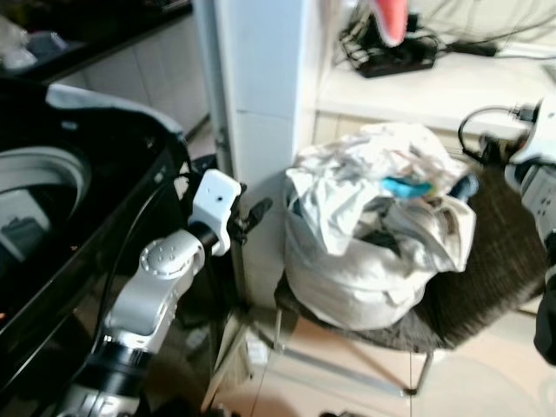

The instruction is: Clothes washing

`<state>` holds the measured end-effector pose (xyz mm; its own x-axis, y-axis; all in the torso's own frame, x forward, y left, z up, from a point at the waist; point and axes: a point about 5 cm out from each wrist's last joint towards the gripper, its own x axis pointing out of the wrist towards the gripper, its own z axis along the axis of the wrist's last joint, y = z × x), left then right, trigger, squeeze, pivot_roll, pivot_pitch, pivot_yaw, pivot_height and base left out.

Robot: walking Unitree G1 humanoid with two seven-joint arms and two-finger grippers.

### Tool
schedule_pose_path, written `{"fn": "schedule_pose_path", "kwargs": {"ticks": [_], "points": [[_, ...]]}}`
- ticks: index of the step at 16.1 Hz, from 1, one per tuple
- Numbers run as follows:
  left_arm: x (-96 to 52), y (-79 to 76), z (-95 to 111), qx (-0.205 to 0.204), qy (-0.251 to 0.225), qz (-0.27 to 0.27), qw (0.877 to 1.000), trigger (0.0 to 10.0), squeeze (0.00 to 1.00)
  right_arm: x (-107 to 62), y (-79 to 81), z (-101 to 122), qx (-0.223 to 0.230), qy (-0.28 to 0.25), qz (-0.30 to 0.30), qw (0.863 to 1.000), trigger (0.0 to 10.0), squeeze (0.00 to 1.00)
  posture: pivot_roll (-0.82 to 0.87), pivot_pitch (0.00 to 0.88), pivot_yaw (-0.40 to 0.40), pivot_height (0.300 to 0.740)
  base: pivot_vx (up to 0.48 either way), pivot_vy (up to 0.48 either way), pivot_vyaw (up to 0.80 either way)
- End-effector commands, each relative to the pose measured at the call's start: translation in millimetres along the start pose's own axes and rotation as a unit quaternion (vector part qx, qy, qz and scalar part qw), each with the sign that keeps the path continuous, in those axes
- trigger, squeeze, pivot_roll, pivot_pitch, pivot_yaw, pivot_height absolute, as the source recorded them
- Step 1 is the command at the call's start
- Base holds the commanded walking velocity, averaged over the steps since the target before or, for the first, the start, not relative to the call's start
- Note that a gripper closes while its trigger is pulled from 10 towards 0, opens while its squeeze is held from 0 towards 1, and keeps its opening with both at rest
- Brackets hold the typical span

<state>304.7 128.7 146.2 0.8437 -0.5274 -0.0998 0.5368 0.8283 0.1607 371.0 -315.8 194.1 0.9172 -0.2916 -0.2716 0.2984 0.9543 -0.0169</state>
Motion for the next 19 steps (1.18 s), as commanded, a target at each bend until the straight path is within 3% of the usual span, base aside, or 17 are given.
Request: {"fn": "schedule_pose_path", "kwargs": {"ticks": [1,2,3,4,5,6,7,8,9,11,14,17,18,19], "points": [[-0.3,-5.1,3,0.007,-0.001,-0.006,1.000,10.0,0.00,1.2,-3.1,-1,0.020,0.000,-0.016,1.000,10.0,0.70,0.00,0.000,0.025,0.740,0.000,0.000,0.00],[-0.7,-6.1,3,0.006,-0.001,-0.004,1.000,10.0,0.00,1.6,-4.6,-3,0.026,-0.001,-0.030,0.999,10.0,0.13,0.00,0.000,0.025,0.740,0.000,0.000,0.00],[-2.7,-3.1,1,-0.002,0.005,0.024,1.000,10.0,0.00,1.6,6.1,7,0.035,-0.037,-0.006,0.999,10.0,0.00,0.04,0.000,0.002,0.740,0.000,0.000,0.00],[-5.8,2.5,-1,-0.024,0.002,0.070,0.997,10.0,0.00,-3.2,20.5,26,0.017,-0.116,0.016,0.993,10.0,0.00,0.05,0.000,-0.007,0.740,0.000,0.000,0.00],[-11.5,1.7,0,-0.022,-0.001,0.088,0.996,10.0,0.00,-21.6,40.1,39,0.011,-0.189,0.064,0.980,10.0,0.00,0.06,0.000,-0.015,0.740,0.000,0.000,0.00],[-13.6,1.4,3,-0.029,-0.015,0.097,0.995,10.0,0.00,-31.1,48.1,38,0.005,-0.197,0.086,0.976,10.0,0.00,0.06,0.000,-0.013,0.740,0.000,0.000,0.00],[-17.0,1.8,7,-0.070,-0.035,0.125,0.989,10.0,0.00,-52.9,63.8,35,-0.015,-0.221,0.120,0.968,10.0,0.00,0.05,0.000,-0.008,0.740,0.000,0.000,0.00],[-18.6,1.7,8,-0.081,-0.032,0.132,0.987,10.0,0.00,-73.4,79.7,24,-0.023,-0.224,0.164,0.960,10.0,0.00,0.04,0.000,0.003,0.740,0.000,0.000,0.00],[-18.2,-0.7,8,-0.052,-0.023,0.130,0.990,10.0,0.00,-92.9,95.8,6,-0.050,-0.221,0.201,0.953,10.0,0.00,0.02,0.000,0.006,0.740,0.000,0.000,0.00],[-15.2,-2.1,9,-0.041,-0.020,0.145,0.988,10.0,0.00,-110.7,110.7,-18,-0.057,-0.212,0.232,0.948,10.0,0.00,0.02,0.000,-0.003,0.740,0.000,-0.240,0.26],[-13.0,-4.5,12,-0.053,-0.019,0.168,0.984,10.0,0.00,-120.5,116.9,-23,-0.041,-0.191,0.230,0.953,10.0,0.00,0.01,0.000,-0.003,0.740,0.000,-0.480,0.80],[-11.5,-0.6,16,-0.031,-0.019,0.188,0.982,10.0,0.00,-122.2,118.3,-30,-0.060,-0.163,0.230,0.957,10.0,0.00,0.00,0.000,-0.006,0.740,0.000,-0.480,0.49],[-11.3,0.8,18,-0.013,-0.024,0.197,0.980,10.0,0.00,-118.6,113.8,-37,-0.064,-0.140,0.203,0.967,10.0,0.00,0.00,0.000,-0.006,0.740,0.000,-0.480,0.00],[-11.4,1.7,19,-0.030,-0.029,0.204,0.978,10.0,0.00,-115.8,110.4,-41,-0.073,-0.126,0.183,0.972,10.0,0.00,0.00,0.000,-0.004,0.740,0.000,0.000,0.00]]}}
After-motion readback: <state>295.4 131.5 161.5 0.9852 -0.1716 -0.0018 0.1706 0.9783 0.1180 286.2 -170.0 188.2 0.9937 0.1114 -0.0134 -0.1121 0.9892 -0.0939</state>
